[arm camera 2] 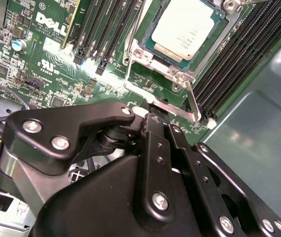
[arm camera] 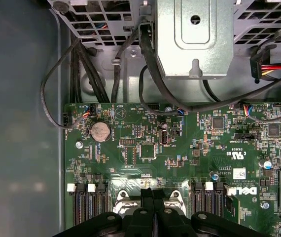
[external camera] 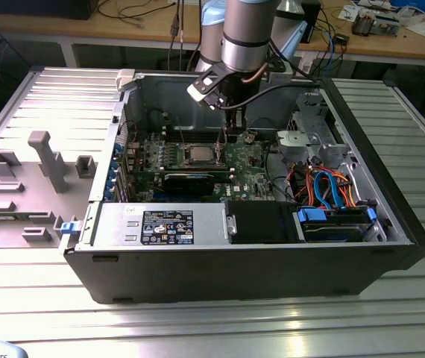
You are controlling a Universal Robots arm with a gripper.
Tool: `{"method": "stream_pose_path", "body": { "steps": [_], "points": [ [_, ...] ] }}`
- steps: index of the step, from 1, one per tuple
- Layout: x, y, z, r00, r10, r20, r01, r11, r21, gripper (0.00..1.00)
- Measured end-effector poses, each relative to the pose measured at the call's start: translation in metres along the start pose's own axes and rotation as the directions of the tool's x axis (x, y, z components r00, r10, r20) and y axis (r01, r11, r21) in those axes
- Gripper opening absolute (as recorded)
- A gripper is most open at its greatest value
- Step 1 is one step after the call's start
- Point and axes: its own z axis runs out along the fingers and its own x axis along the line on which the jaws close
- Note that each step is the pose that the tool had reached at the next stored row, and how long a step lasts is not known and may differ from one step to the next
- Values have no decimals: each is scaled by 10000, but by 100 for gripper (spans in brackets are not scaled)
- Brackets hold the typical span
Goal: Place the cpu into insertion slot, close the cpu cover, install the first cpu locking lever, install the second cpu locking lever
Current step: 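Close the cpu cover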
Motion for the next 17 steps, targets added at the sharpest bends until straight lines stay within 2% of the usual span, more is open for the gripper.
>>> {"method": "stream_pose_path", "body": {
  "steps": [17],
  "points": [
    [0, -59, 0, 10000, -1, 0, 1, 10000, 0, 11]
  ]
}}
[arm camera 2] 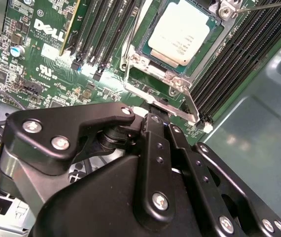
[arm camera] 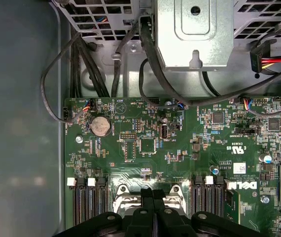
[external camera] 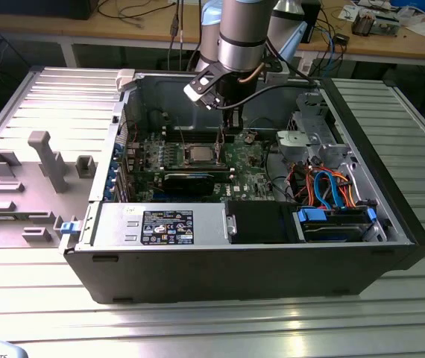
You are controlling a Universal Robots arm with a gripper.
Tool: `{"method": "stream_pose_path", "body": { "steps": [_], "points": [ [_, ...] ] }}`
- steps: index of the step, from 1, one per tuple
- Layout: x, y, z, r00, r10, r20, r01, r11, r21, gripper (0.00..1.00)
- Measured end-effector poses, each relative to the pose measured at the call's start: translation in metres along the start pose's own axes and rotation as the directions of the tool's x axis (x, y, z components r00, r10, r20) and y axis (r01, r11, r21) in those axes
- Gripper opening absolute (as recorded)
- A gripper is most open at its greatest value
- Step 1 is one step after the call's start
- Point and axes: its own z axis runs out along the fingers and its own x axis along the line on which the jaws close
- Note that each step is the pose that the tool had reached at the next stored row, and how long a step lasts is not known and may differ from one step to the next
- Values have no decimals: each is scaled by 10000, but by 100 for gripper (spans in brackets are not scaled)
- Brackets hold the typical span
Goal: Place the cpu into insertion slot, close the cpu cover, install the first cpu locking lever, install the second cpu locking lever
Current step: 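Close the cpu cover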
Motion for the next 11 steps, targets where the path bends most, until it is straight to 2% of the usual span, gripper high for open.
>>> {"method": "stream_pose_path", "body": {
  "steps": [11],
  "points": [
    [0, -24, 0, 10000, -1, 0, 1, 10000, -1, 11]
  ]
}}
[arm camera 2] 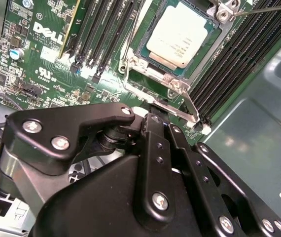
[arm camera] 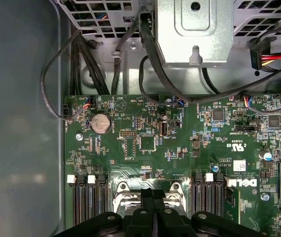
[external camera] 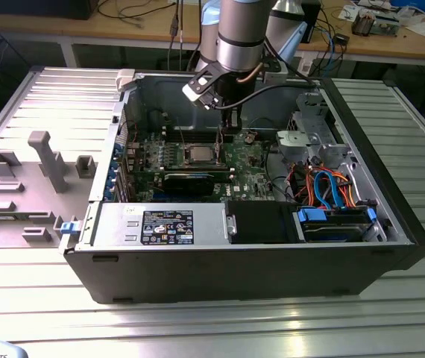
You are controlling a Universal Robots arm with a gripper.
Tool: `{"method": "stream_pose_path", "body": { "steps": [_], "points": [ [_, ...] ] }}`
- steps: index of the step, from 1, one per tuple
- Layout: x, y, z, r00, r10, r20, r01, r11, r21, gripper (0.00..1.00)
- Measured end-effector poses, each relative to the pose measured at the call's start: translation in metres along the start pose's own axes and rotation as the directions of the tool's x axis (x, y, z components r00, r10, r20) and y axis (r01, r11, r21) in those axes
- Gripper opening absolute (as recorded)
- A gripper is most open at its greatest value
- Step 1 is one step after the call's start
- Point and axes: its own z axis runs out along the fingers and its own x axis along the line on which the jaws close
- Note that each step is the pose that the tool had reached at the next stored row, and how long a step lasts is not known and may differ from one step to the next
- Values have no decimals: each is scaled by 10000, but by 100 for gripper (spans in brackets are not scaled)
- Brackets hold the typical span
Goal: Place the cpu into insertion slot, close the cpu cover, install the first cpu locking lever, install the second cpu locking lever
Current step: 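Close the cpu cover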
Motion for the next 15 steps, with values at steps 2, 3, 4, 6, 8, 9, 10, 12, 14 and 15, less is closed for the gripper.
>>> {"method": "stream_pose_path", "body": {
  "steps": [2, 3, 4, 6, 8, 9, 10, 12, 14, 15],
  "points": [
    [0, -5, 0, 10000, 2, -1, -2, 10000, 0, 11],
    [0, -7, 0, 10000, 2, 0, -2, 10000, 0, 11],
    [0, -11, 0, 10000, 2, 0, -2, 10000, 0, 11],
    [0, -33, 0, 10000, 2, -1, -2, 10000, 1, 11],
    [0, -42, 0, 10000, 1, 0, -1, 10000, 0, 11],
    [0, -45, 0, 10000, 2, -1, -2, 10000, 0, 11],
    [0, -51, 0, 10000, 1, -1, -1, 10000, 0, 11],
    [0, -56, 0, 10000, 0, -1, 0, 10000, 0, 11],
    [0, -58, 0, 10000, 1, 0, -1, 10000, 0, 11],
    [0, -59, 0, 10000, 1, 0, -1, 10000, 0, 11]
  ]
}}
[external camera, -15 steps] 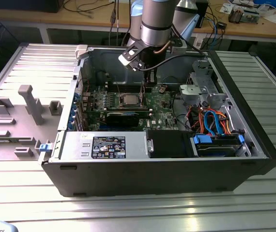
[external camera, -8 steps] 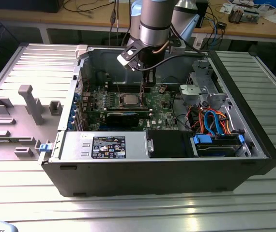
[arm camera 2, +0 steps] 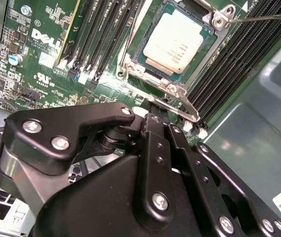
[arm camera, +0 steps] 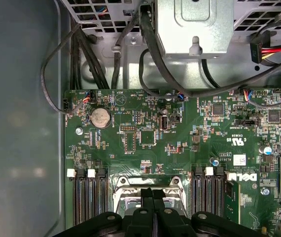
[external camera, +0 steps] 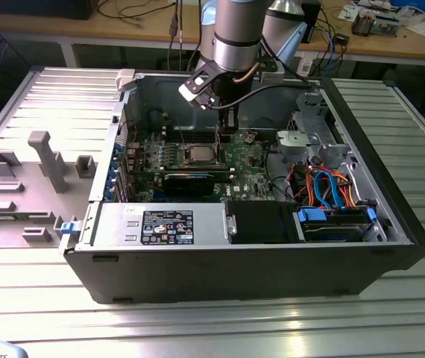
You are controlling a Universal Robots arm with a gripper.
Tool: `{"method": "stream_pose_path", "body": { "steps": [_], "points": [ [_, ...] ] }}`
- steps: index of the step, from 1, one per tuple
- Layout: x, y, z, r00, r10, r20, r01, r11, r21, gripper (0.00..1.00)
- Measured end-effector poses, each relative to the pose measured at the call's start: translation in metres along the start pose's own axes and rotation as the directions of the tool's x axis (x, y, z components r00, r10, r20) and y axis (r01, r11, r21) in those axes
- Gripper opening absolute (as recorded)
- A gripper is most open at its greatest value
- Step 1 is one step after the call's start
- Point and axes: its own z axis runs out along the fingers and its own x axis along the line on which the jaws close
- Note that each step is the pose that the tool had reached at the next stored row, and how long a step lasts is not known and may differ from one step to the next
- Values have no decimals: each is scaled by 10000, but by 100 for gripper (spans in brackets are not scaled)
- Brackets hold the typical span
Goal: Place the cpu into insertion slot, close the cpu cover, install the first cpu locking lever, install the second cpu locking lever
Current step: 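Close the cpu cover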
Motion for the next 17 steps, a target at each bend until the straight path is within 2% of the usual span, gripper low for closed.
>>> {"method": "stream_pose_path", "body": {
  "steps": [7, 9, 14, 17],
  "points": [
    [0, -5, 1, 10000, 2, 0, -2, 10000, 0, 11],
    [-1, -31, 16, 10000, 0, 0, 0, 10000, 0, 11],
    [-2, -210, 82, 10000, -2, 0, 2, 10000, 0, 11],
    [-3, -280, 120, 10000, -7, -2, 7, 10000, 0, 11]
  ]
}}
